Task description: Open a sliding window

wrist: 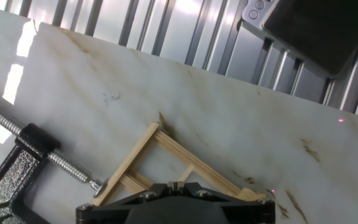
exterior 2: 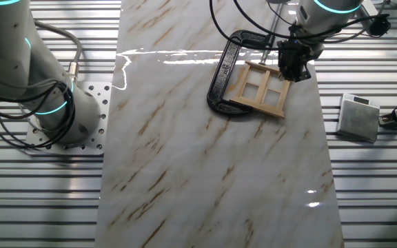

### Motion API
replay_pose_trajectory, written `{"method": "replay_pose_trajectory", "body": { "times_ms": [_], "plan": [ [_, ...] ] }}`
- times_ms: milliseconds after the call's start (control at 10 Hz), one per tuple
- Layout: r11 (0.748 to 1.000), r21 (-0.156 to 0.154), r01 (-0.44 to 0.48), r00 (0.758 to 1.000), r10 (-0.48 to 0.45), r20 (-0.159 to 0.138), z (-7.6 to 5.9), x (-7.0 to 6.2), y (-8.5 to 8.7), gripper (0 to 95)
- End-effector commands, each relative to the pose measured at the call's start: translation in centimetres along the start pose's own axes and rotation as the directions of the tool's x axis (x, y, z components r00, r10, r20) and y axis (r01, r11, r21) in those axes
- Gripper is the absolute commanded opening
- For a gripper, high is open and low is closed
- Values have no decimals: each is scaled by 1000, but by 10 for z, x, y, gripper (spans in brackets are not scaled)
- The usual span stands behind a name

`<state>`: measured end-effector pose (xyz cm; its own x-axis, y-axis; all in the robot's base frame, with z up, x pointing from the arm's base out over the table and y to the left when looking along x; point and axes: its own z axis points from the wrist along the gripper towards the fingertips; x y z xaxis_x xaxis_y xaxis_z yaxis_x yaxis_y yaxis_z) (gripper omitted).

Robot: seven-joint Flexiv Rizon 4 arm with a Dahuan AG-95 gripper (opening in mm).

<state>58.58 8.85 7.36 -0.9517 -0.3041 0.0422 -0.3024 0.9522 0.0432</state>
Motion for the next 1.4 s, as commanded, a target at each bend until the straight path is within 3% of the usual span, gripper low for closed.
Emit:
{"method": "replay_pose_trajectory", "body": {
  "times_ms": [100,900,1400],
  "plan": [
    [1000,-6,11,1000,-10,6,0,0,0,0],
    [1000,-7,28,1000,-28,4,0,0,0,0],
    [1000,-11,13,1000,-13,6,14,2,-4,0]
  ]
}}
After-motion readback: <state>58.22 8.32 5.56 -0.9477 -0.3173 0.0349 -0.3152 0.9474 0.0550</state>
